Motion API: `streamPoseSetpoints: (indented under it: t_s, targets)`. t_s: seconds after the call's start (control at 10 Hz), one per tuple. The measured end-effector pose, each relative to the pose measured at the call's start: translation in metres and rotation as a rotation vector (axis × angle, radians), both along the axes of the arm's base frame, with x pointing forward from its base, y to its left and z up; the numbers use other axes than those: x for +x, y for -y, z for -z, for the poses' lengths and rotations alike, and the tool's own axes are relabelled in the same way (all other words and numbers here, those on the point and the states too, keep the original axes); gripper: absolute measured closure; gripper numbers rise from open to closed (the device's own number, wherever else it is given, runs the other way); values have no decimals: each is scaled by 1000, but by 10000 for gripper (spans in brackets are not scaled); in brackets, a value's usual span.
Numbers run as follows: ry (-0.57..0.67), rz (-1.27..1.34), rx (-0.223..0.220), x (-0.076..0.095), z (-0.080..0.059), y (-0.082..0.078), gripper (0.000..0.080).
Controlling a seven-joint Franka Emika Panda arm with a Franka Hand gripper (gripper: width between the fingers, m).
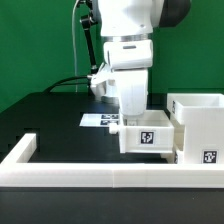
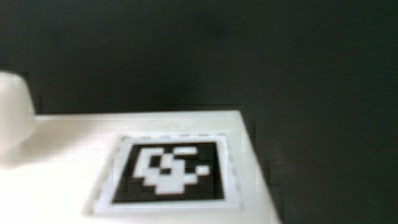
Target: Assemble drawer
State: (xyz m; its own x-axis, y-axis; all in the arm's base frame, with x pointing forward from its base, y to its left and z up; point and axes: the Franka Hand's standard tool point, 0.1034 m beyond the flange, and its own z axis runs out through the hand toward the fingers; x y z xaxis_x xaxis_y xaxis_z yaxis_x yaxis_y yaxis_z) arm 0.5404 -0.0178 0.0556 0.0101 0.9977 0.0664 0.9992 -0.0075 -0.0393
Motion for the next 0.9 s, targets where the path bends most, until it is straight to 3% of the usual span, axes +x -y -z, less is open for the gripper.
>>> streamPoseSetpoints:
  t_s: [0.9]
  targets:
    - [19,-13,-2,3,-2,-5,755]
